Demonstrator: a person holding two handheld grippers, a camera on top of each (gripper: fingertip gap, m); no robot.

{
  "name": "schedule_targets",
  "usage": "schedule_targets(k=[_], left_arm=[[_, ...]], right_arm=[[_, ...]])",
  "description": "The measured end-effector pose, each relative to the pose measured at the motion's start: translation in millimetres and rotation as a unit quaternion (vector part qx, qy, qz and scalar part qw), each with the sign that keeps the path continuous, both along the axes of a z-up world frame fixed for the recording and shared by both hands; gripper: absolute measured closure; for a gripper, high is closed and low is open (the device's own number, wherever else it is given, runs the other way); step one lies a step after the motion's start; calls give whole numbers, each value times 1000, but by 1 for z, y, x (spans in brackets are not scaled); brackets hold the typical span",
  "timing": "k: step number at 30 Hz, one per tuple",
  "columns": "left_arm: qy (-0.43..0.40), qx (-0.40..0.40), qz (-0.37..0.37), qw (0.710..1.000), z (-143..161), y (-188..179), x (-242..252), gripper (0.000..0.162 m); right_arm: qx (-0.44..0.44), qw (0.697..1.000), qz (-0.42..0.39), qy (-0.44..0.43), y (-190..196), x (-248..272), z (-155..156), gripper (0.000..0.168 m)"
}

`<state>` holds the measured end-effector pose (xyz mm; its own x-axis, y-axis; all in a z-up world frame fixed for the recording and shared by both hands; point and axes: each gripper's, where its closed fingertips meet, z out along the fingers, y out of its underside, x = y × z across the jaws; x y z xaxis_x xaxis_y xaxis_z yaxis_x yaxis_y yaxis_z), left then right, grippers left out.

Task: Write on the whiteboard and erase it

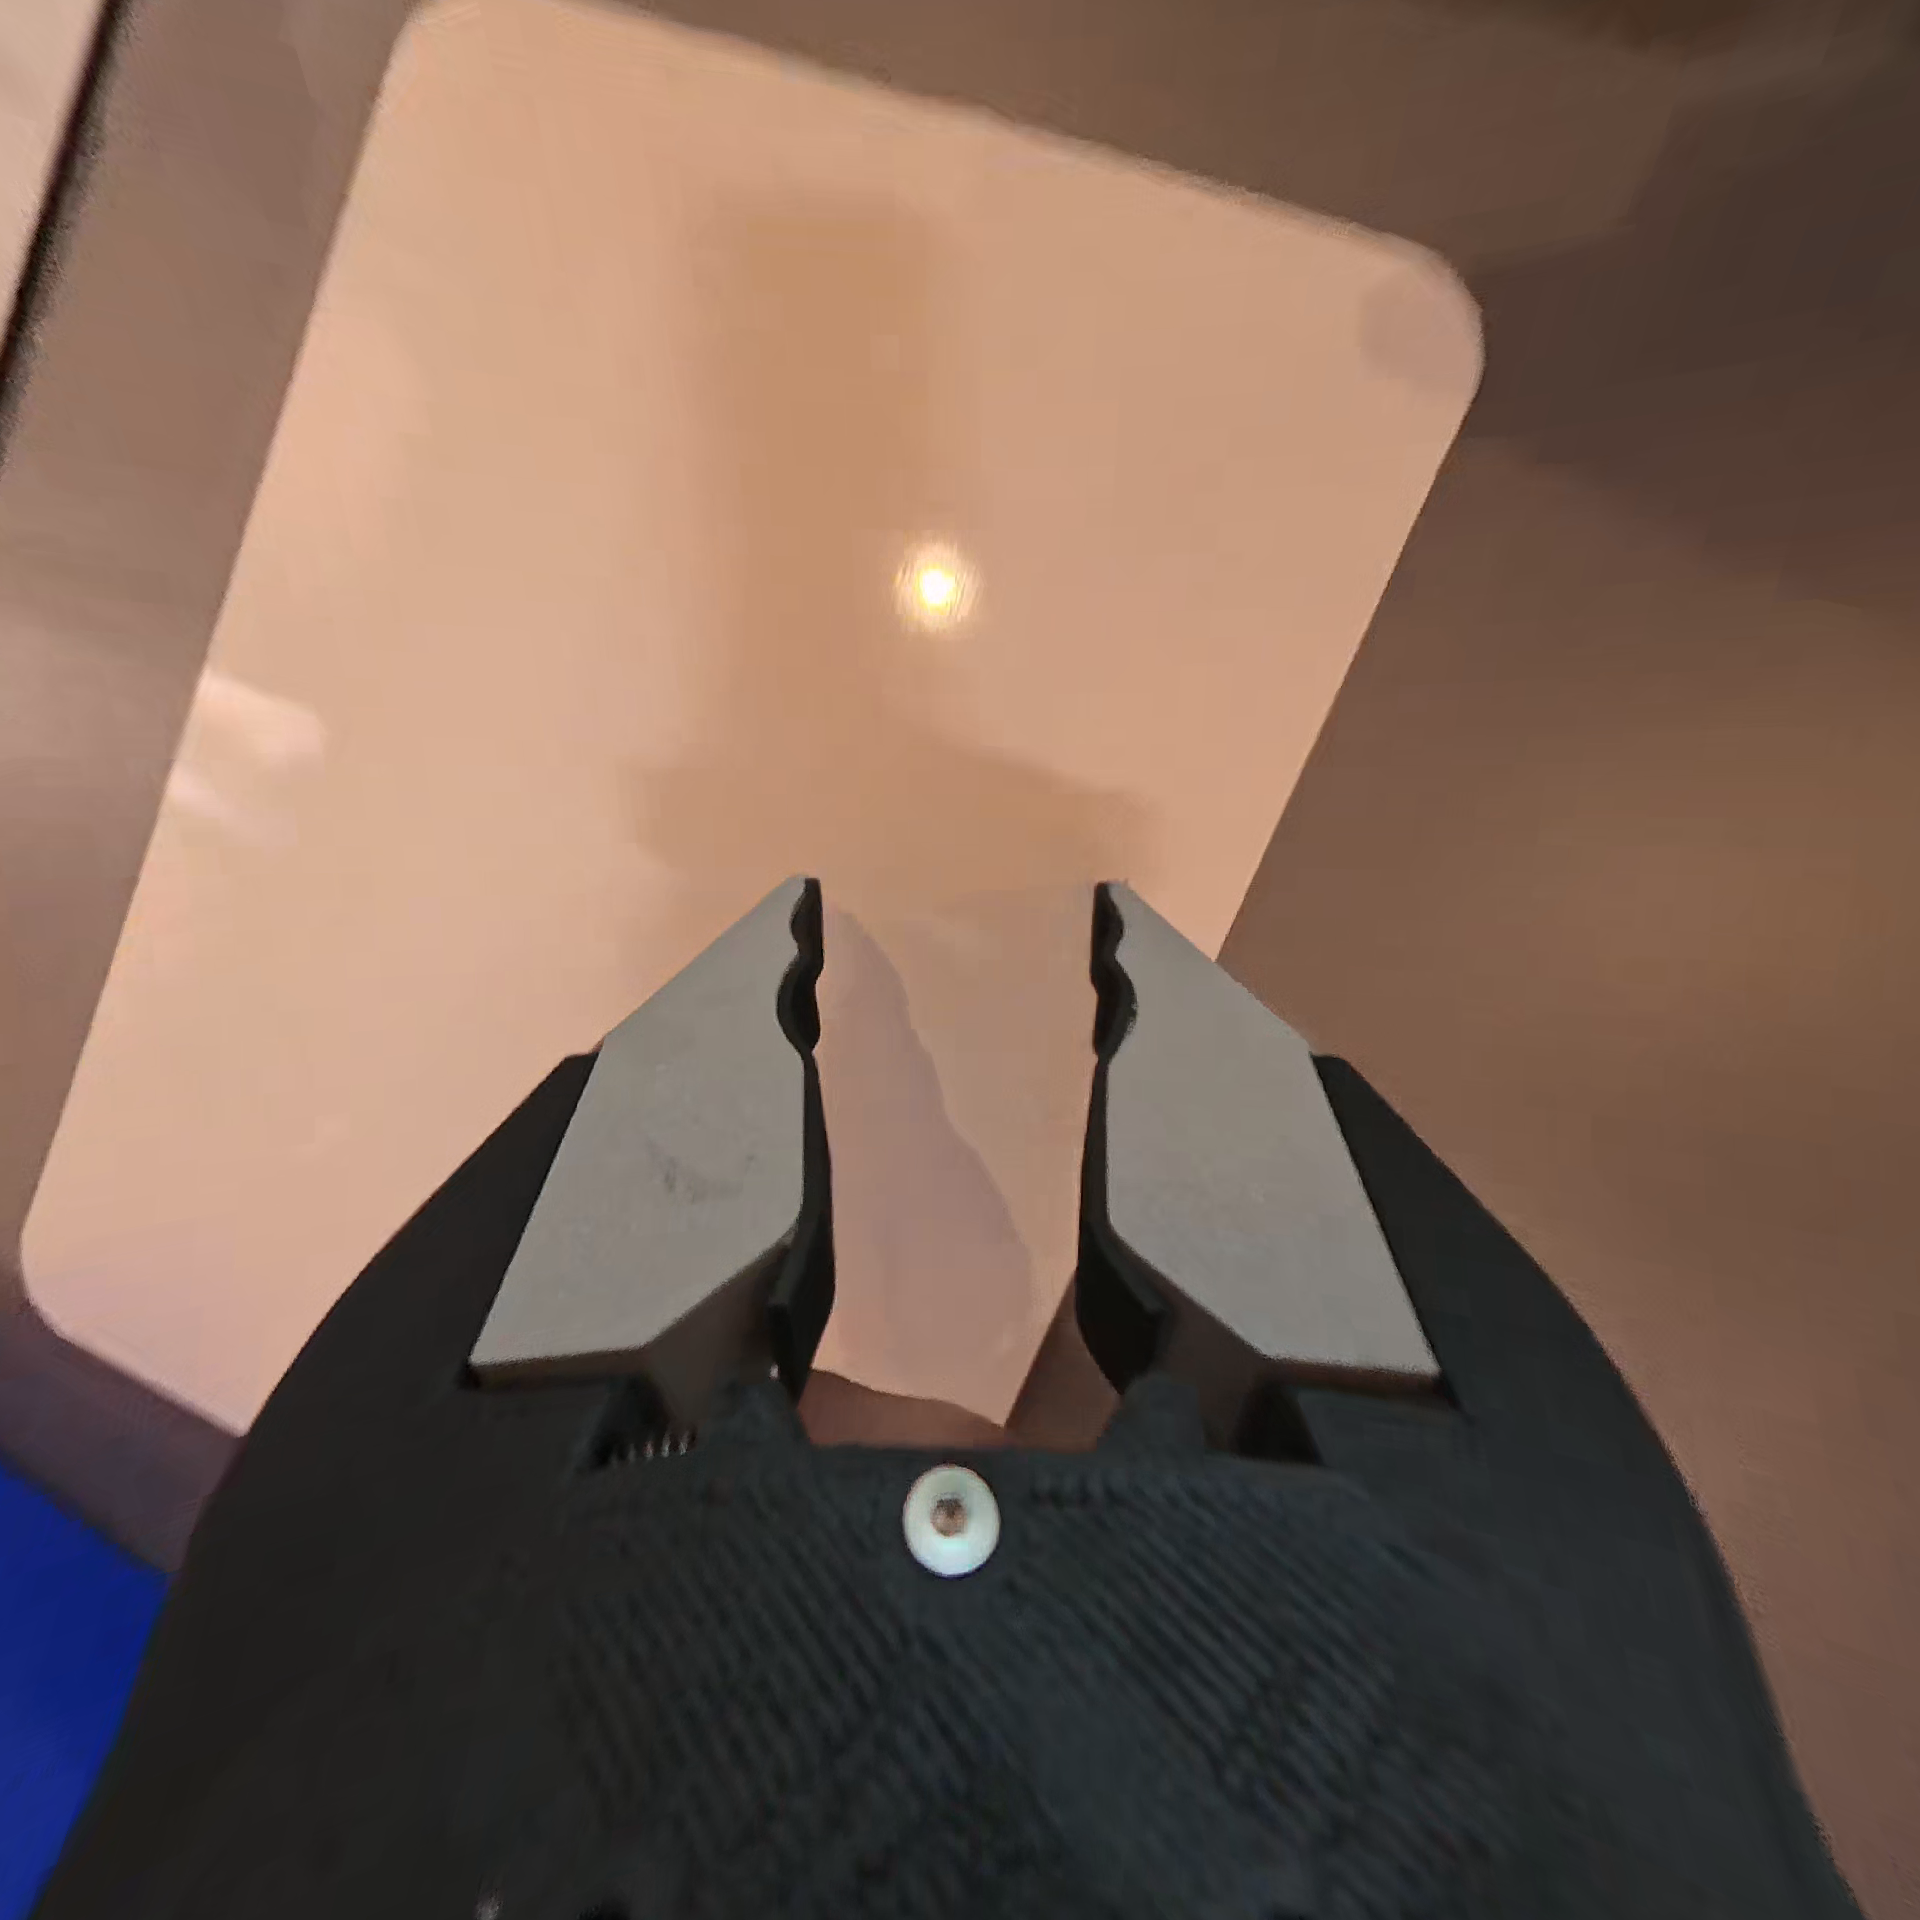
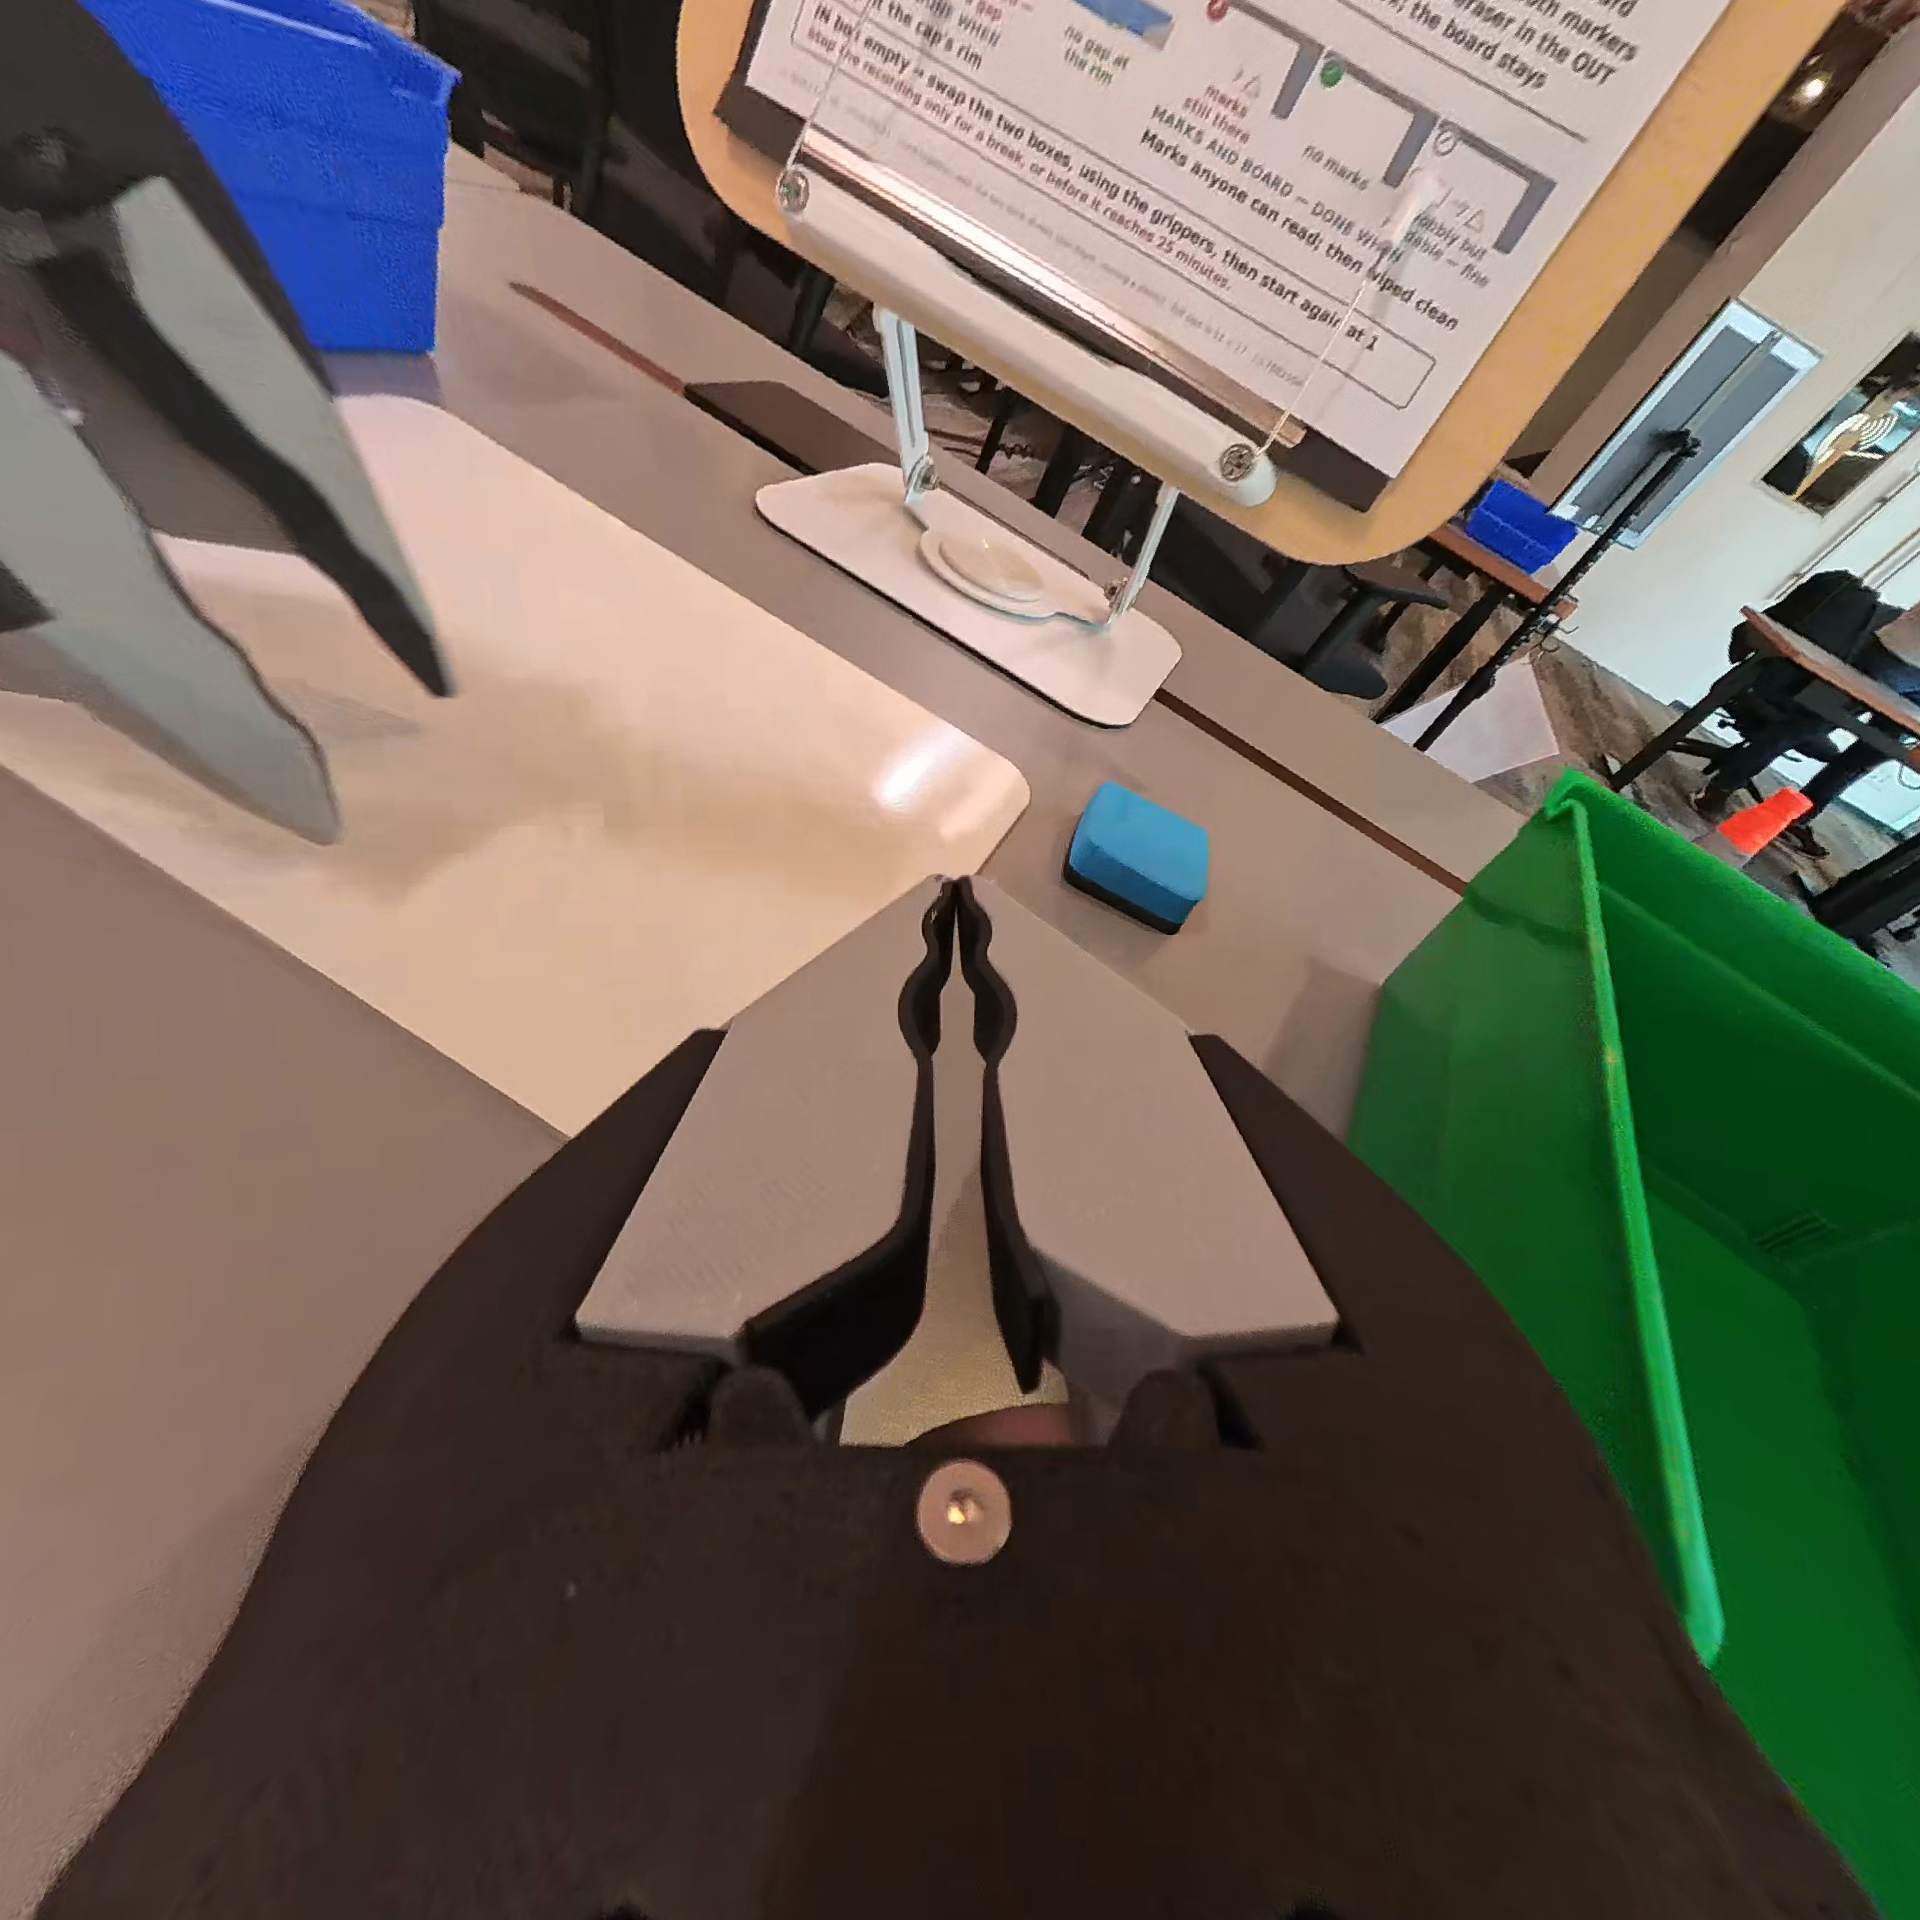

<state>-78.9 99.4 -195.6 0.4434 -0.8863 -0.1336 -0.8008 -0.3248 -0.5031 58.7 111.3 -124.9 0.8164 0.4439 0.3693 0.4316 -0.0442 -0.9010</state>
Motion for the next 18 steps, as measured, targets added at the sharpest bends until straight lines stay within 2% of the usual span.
schedule_targets(k=[1,4,8,12,18], left_arm=[[-4,1,5,1000,-2,-2,-5,118],[-46,-46,-15,998,-5,-21,-7,162],[-108,-82,8,991,-5,-26,-6,162],[-123,-92,2,988,-5,-37,-8,162],[-154,-129,0,980,-5,-50,-4,162]], right_arm=[[-4,1000,2,-3,0,-1,-2,168],[-23,1000,12,-13,0,-6,-12,168],[-25,999,14,-15,-1,-7,-13,168],[-26,999,24,-24,-3,-11,-16,168],[-24,995,58,-83,-11,-27,-27,168]])
